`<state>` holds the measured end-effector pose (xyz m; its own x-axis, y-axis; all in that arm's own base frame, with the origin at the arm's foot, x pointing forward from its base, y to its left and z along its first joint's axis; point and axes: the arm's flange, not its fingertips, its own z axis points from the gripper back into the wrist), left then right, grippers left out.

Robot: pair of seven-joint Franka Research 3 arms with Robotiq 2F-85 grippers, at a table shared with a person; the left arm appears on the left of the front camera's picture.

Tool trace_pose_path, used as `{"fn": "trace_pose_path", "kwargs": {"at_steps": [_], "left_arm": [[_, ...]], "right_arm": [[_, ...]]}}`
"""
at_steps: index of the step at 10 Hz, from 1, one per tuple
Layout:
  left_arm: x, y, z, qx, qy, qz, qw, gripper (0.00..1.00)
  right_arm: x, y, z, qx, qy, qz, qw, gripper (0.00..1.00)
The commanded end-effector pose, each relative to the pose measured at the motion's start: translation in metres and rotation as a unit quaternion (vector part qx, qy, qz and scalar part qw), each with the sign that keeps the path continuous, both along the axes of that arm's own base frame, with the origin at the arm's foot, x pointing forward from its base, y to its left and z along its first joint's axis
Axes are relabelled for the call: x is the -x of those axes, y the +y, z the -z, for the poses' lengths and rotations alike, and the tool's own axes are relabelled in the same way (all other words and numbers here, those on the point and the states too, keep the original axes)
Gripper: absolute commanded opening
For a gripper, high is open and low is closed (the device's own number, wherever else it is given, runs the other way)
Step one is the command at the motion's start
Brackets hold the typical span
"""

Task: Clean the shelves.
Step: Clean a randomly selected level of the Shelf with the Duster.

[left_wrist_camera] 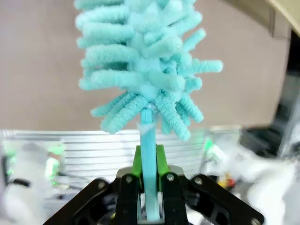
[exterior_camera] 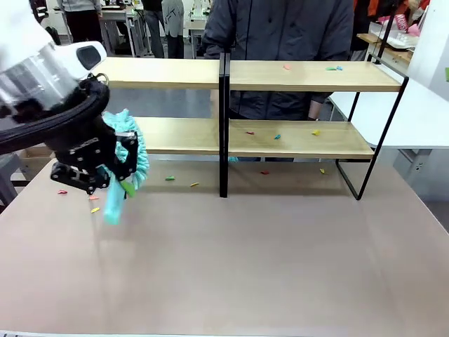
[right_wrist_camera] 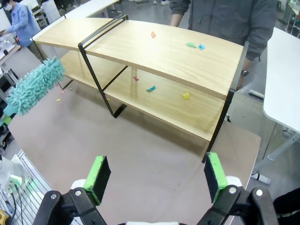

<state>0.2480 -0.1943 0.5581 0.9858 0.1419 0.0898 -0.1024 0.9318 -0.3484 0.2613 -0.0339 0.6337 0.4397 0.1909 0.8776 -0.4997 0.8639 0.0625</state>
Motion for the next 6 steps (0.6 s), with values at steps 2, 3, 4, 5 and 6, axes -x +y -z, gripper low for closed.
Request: {"fn": "trace_pose_path", "kwargs": {"at_steps": [2, 3, 4, 5, 6], "left_arm": [[0.026, 0.075, -0.010, 0.028, -0.004, 0.313, 0.949, 0.12], [0.041, 0.106, -0.019, 0.041, -0.008, 0.422, 0.906, 0.12], [0.051, 0.131, -0.031, 0.057, -0.032, 0.468, 0.881, 0.12], [0.058, 0.159, -0.043, 0.087, -0.084, 0.498, 0.859, 0.12], [0.065, 0.185, -0.057, 0.113, -0.122, 0.502, 0.849, 0.12]], "right_arm": [[0.000, 0.000, 0.001, -0.002, -0.001, -0.001, 1.000, 1.00], [0.000, 0.000, 0.001, -0.002, -0.001, -0.001, 1.000, 1.00], [0.000, 0.000, 0.001, -0.002, -0.001, -0.001, 1.000, 1.00], [0.000, 0.000, 0.001, -0.002, -0.001, -0.001, 1.000, 1.00], [0.000, 0.000, 0.001, -0.002, -0.001, -0.001, 1.000, 1.00]]}}
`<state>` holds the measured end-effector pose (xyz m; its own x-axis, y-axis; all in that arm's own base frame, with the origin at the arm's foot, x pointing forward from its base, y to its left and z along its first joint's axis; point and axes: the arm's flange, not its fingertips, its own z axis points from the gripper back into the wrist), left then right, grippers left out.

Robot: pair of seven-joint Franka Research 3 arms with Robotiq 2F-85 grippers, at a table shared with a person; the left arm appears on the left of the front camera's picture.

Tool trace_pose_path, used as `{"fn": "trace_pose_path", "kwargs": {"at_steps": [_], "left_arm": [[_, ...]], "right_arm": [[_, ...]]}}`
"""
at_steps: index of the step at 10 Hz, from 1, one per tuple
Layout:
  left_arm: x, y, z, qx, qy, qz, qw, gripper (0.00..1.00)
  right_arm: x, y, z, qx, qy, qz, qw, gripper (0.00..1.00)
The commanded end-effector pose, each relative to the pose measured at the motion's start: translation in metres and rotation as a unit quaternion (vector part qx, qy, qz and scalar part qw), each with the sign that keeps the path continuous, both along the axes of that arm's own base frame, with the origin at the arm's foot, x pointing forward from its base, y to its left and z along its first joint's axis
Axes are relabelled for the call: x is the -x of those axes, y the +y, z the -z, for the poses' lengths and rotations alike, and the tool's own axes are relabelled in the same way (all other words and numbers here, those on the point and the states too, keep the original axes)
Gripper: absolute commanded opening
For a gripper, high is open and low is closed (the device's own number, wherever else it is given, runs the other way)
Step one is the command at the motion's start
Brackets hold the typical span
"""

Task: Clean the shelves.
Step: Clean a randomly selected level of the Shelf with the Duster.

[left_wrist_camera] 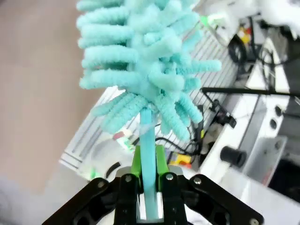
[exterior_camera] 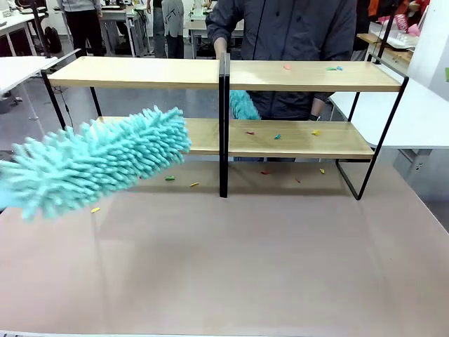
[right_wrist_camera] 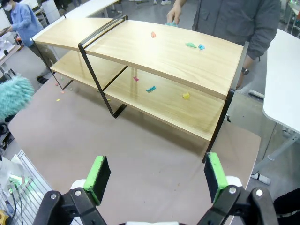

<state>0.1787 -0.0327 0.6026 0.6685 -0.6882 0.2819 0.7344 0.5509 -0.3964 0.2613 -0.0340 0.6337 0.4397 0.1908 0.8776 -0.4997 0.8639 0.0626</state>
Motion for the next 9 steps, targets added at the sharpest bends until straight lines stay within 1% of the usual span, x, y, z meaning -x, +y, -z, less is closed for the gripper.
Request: {"fn": "trace_pose_path", "kwargs": {"at_steps": [1, 2, 3, 4, 5, 6, 7, 8, 9], "left_arm": [[0.000, 0.045, -0.024, 0.103, -0.059, 0.039, 0.992, 0.12], [-0.004, 0.066, -0.034, 0.151, -0.094, 0.000, 0.984, 0.12], [-0.013, 0.084, -0.040, 0.172, -0.120, -0.045, 0.977, 0.12], [-0.026, 0.102, -0.040, 0.168, -0.107, -0.061, 0.978, 0.12], [-0.043, 0.117, -0.038, 0.165, -0.094, -0.105, 0.976, 0.12], [-0.058, 0.138, -0.039, 0.178, -0.089, -0.131, 0.971, 0.12], [-0.070, 0.164, -0.045, 0.188, -0.096, -0.156, 0.965, 0.12], [-0.081, 0.190, -0.057, 0.182, -0.100, -0.176, 0.962, 0.12], [-0.090, 0.215, -0.069, 0.182, -0.111, -0.175, 0.961, 0.12]], "right_arm": [[0.000, 0.000, 0.001, -0.002, -0.001, -0.001, 1.000, 1.00], [0.000, 0.000, 0.001, -0.002, -0.001, -0.001, 1.000, 1.00], [0.000, 0.000, 0.001, -0.002, -0.001, -0.001, 1.000, 1.00], [0.000, 0.000, 0.001, -0.002, -0.001, -0.001, 1.000, 1.00], [0.000, 0.000, 0.001, -0.002, -0.001, -0.001, 1.000, 1.00], [0.000, 0.000, 0.001, -0.002, -0.001, -0.001, 1.000, 1.00], [0.000, 0.000, 0.001, -0.002, -0.001, -0.001, 1.000, 1.00], [0.000, 0.000, 0.001, -0.002, -0.001, -0.001, 1.000, 1.00], [0.000, 0.000, 0.001, -0.002, -0.001, -0.001, 1.000, 1.00]]}}
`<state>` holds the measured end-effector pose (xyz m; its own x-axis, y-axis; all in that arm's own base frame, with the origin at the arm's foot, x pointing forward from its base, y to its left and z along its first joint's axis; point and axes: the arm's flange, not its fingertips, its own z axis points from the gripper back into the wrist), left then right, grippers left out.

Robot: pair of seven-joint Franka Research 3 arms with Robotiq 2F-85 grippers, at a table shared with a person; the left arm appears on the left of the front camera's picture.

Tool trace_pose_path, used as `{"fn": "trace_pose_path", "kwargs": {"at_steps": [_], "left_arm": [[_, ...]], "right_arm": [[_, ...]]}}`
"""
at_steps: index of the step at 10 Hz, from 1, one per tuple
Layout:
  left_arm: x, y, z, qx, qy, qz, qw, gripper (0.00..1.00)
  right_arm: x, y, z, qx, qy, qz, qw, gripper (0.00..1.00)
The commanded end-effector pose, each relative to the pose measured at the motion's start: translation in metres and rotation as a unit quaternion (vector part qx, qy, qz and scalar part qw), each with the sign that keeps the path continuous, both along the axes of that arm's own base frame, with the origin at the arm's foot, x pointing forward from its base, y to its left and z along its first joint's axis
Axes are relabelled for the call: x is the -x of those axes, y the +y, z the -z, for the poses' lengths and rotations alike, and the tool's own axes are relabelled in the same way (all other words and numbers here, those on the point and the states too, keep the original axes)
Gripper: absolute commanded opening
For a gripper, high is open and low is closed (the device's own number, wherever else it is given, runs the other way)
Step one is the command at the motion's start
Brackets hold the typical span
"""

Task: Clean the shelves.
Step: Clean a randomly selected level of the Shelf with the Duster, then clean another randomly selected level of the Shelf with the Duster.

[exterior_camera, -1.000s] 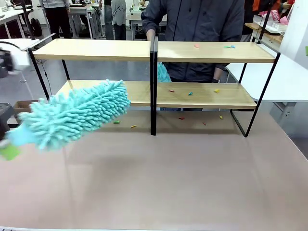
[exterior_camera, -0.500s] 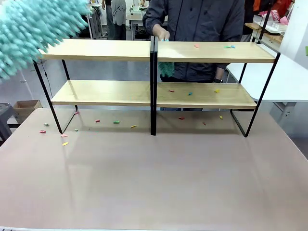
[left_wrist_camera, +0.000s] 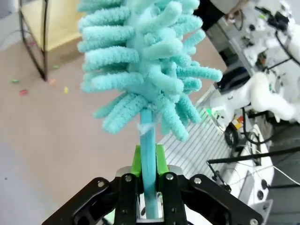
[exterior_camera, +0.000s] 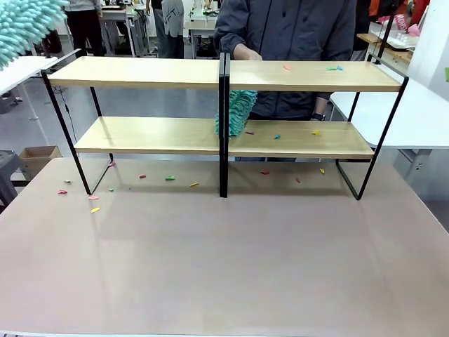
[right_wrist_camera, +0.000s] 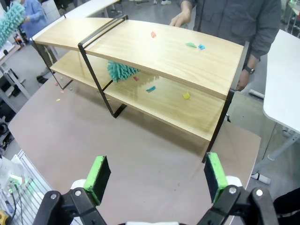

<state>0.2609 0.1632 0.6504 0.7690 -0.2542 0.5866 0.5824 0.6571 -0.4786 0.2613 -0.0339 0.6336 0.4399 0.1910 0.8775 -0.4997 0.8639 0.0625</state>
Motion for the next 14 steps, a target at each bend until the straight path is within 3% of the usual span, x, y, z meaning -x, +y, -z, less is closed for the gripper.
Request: {"fn": "trace_pose_path", "kwargs": {"at_steps": [1, 2, 3, 14], "left_arm": [[-0.012, 0.035, -0.031, 0.014, -0.023, 0.004, 1.000, 0.12], [-0.019, 0.040, -0.034, 0.028, 0.008, -0.046, 0.999, 0.12], [-0.007, 0.022, -0.014, 0.001, -0.008, -0.011, 1.000, 0.12], [-0.007, 0.022, -0.014, 0.001, -0.008, -0.011, 1.000, 0.12]], "right_arm": [[0.000, 0.000, 0.001, -0.002, -0.001, -0.001, 1.000, 1.00], [0.000, 0.000, 0.001, -0.002, -0.001, -0.001, 1.000, 1.00], [0.000, 0.000, 0.001, -0.002, -0.001, -0.001, 1.000, 1.00], [0.000, 0.000, 0.001, -0.002, -0.001, -0.001, 1.000, 1.00]]}}
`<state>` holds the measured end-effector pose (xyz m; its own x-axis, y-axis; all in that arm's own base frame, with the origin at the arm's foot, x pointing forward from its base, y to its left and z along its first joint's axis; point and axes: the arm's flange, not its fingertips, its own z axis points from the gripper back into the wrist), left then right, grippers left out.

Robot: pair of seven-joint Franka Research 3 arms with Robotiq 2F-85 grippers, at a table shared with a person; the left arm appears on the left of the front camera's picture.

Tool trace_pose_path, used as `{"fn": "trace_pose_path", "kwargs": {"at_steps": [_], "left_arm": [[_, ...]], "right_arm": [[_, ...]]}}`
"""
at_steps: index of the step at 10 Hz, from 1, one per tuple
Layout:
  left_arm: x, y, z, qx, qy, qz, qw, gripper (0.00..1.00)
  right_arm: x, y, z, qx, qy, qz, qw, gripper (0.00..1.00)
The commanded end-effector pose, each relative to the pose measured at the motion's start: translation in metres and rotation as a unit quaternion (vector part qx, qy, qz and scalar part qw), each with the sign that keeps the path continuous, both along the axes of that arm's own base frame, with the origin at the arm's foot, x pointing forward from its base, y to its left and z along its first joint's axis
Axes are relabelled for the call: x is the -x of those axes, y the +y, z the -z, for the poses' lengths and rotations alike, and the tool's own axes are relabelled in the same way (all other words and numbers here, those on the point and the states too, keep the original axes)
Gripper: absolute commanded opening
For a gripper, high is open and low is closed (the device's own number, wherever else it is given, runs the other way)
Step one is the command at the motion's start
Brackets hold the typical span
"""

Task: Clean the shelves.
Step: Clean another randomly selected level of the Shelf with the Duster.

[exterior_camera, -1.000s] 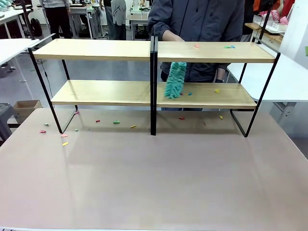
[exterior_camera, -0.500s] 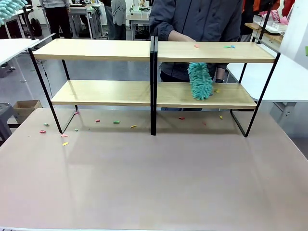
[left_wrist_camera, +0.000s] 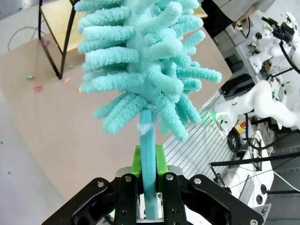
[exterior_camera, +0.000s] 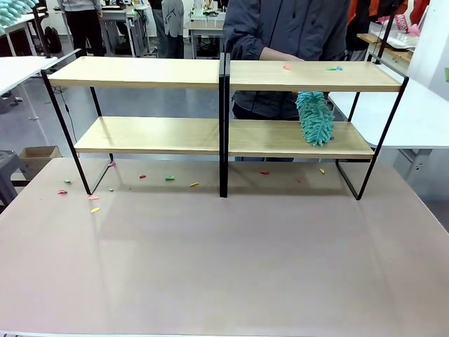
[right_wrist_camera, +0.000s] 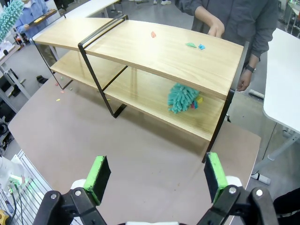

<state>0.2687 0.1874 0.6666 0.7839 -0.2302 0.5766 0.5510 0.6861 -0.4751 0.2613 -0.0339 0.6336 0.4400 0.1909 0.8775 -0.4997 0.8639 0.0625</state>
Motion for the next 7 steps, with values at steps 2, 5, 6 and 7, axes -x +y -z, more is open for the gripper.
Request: {"fn": "trace_pose_path", "kwargs": {"at_steps": [2, 5, 6, 7], "left_arm": [[0.000, -0.039, -0.006, -0.007, -0.002, 0.073, 0.997, 0.12], [0.014, -0.130, 0.004, 0.004, 0.039, 0.202, 0.979, 0.12], [0.025, -0.162, 0.012, 0.002, 0.056, 0.259, 0.964, 0.12], [0.037, -0.190, 0.017, -0.002, 0.067, 0.306, 0.950, 0.12]], "right_arm": [[0.000, 0.000, 0.001, -0.002, -0.001, -0.001, 1.000, 1.00], [0.000, 0.000, 0.001, -0.002, -0.001, -0.001, 1.000, 1.00], [0.000, 0.000, 0.001, -0.002, -0.001, -0.001, 1.000, 1.00], [0.000, 0.000, 0.001, -0.002, -0.001, -0.001, 1.000, 1.00]]}}
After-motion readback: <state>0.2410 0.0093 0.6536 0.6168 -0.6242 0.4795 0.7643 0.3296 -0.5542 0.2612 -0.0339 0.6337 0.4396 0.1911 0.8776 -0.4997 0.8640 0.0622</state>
